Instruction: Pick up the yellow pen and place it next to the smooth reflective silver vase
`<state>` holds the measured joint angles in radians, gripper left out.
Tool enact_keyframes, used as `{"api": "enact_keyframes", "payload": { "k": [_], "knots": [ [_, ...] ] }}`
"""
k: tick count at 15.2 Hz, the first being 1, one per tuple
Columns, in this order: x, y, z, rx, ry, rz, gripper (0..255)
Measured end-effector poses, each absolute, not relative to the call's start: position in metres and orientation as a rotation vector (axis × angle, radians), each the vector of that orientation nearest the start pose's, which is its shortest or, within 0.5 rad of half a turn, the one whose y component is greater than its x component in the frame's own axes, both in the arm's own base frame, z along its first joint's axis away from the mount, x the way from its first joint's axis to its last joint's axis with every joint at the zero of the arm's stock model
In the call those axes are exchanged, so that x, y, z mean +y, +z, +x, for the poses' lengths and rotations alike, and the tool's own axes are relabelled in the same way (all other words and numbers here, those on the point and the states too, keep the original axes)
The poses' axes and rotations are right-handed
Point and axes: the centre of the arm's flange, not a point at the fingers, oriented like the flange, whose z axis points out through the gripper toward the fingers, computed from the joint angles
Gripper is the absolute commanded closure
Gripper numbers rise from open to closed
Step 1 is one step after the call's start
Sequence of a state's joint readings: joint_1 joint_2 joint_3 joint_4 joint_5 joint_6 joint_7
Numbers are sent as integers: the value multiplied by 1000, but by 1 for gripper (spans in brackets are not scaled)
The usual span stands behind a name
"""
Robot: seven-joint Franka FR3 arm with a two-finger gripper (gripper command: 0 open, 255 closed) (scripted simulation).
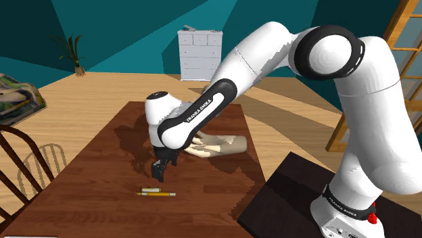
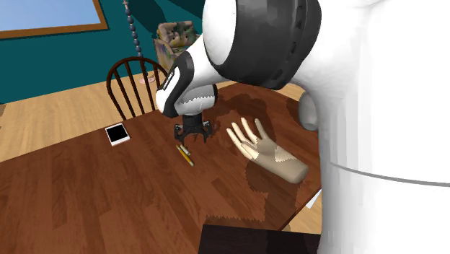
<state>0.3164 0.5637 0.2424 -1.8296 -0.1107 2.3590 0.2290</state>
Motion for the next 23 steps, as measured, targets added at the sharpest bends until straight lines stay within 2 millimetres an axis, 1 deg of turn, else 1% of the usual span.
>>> {"api": "enact_keyframes", "payload": {
  "k": [1,4,5,7,13,19,20,23],
  "knots": [
    [343,219,558,-594,54,-3042,0],
    [372,195,570,-648,67,-3033,0],
    [377,188,571,-658,69,-3031,0],
    [381,179,572,-665,71,-3030,0],
    [383,148,571,-668,72,-3030,0],
    [383,144,571,-667,71,-3030,0],
    [383,144,571,-667,71,-3030,255],
    [383,144,571,-667,70,-3030,255]
  ]
}}
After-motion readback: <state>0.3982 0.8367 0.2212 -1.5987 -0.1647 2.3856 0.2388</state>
